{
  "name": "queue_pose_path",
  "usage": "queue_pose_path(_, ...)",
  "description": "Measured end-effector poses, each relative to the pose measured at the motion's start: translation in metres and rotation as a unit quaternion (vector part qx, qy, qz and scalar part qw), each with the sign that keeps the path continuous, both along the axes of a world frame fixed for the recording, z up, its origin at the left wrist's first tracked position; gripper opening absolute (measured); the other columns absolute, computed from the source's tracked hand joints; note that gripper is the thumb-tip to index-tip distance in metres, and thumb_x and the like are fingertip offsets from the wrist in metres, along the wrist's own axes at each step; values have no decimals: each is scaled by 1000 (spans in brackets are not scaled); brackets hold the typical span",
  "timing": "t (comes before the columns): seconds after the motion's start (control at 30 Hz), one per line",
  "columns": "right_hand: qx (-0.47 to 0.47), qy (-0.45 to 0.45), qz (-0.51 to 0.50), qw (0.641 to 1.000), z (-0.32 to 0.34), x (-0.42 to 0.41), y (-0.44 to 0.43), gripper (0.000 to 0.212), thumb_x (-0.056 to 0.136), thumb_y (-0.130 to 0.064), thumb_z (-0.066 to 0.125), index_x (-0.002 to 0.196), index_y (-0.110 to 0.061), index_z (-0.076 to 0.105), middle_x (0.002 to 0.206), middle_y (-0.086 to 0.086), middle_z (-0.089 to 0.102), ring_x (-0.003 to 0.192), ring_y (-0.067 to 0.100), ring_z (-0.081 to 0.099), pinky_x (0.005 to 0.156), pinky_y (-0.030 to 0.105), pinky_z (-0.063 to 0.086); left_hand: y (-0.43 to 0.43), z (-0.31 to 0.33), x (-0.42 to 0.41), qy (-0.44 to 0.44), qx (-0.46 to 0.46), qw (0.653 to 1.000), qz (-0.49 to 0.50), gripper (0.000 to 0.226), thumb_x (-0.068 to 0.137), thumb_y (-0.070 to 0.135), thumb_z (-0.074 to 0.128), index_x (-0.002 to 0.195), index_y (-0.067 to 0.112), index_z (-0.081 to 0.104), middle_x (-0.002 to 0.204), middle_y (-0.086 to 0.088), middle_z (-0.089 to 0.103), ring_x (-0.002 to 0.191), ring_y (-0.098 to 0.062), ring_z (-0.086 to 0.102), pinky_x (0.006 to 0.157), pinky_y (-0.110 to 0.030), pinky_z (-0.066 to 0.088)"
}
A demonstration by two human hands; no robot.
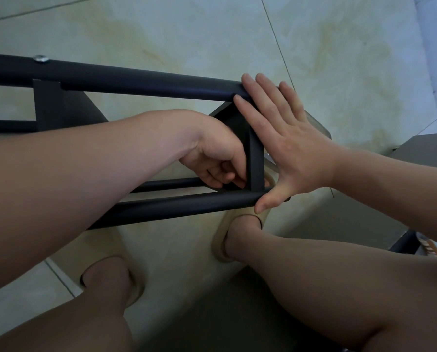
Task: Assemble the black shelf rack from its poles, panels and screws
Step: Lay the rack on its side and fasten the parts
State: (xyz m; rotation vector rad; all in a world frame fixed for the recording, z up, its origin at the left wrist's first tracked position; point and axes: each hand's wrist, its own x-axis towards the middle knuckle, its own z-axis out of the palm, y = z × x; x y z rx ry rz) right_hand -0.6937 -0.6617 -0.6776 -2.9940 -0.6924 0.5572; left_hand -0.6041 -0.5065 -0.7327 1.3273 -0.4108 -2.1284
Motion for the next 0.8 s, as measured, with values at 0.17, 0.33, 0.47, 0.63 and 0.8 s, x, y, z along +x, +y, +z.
queue_pose_path(0.17,0,0,0,1000,0,0,0,145,61,-105,25,160,0,8,166,27,1,155,41,-3,125,58,0,0,0,2,-11,9,1000,-15,21,90,11,66,74,20,76,79,3,72,52,-5,49,72,-26,46)
queue_pose_path(0.33,4,-2,-1,1000,0,0,0,145,61,-105,26,160,0,8,166,27,2,156,39,-4,125,57,-1,0,-1,1,-42,3,999,-18,14,88,9,67,82,20,74,76,5,72,57,-6,50,73,-26,45)
queue_pose_path(0.47,4,-3,-2,1000,0,0,0,145,61,-105,26,160,-1,8,166,27,2,155,39,-4,125,57,-2,0,-2,-2,-29,3,1000,2,15,88,4,65,84,17,72,74,4,71,59,-7,47,73,-26,43)
queue_pose_path(0.63,8,-4,-3,1000,-1,0,-1,145,61,-105,25,160,-1,8,166,27,2,156,40,-3,125,57,-2,0,-3,-2,-15,8,1000,3,16,88,3,64,82,15,72,72,3,70,58,-7,48,74,-27,42)
queue_pose_path(0.8,10,-6,-3,1000,-1,0,-1,145,62,-105,26,160,-1,8,167,26,2,156,38,-5,125,56,-2,0,-4,-1,-15,8,1000,2,15,87,2,64,82,15,72,72,3,70,59,-7,48,73,-27,42)
